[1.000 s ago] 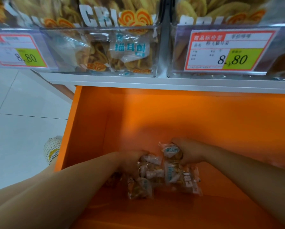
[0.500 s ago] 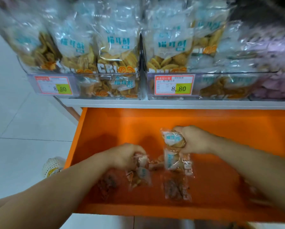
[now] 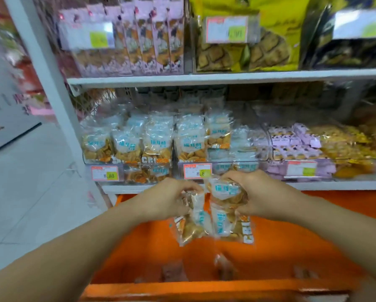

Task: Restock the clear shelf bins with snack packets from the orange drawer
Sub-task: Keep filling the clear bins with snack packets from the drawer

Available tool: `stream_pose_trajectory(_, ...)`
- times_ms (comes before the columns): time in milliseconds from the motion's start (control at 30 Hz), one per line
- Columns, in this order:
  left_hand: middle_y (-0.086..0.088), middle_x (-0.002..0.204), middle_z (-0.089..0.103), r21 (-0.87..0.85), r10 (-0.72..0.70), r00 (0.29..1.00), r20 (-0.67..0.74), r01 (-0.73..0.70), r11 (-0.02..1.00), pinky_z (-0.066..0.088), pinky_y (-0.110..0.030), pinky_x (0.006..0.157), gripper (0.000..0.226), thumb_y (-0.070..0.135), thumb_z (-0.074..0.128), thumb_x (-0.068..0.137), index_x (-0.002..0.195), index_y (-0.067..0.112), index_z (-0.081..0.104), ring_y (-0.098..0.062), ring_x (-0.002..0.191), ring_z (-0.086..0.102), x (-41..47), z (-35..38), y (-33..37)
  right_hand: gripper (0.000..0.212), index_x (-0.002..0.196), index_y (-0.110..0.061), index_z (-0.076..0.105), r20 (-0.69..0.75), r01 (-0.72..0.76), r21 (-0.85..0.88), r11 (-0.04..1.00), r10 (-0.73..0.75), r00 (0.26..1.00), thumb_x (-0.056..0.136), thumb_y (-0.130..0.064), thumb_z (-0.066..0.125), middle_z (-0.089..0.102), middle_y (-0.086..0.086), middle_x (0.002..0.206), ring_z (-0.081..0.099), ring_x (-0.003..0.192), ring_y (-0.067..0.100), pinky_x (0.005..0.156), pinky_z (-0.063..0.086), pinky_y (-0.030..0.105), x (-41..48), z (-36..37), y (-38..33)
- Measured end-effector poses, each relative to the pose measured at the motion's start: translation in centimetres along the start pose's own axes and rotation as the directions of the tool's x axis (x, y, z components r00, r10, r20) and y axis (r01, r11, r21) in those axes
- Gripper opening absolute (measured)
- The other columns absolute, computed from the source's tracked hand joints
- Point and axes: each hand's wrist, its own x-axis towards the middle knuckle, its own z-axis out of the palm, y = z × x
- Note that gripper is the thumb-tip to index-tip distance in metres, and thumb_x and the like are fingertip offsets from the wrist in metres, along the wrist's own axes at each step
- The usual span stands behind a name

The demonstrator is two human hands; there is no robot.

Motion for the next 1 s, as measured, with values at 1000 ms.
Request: stream_pose_trajectory(1000, 0.023, 0.105, 0.059, -0.479, -0.186, 0.687, -0.702, -0.262, 0.838, 0.042, -0.001, 0.062, 0.042, 0.012, 0.068, 0.086, 0.122, 0.03, 0.055, 0.02, 0.086, 0.052, 7.6, -6.8, 5.1, 0.049, 0.128, -0.011, 0.039, -0.57, -0.389, 0.202, 0.899, 0.431, 0.7, 0.085, -0.007, 0.062, 0.045, 0.016, 0.121, 0.054, 0.106, 0.04, 0.079, 0.046, 0.042, 12.9, -7.0, 10.8)
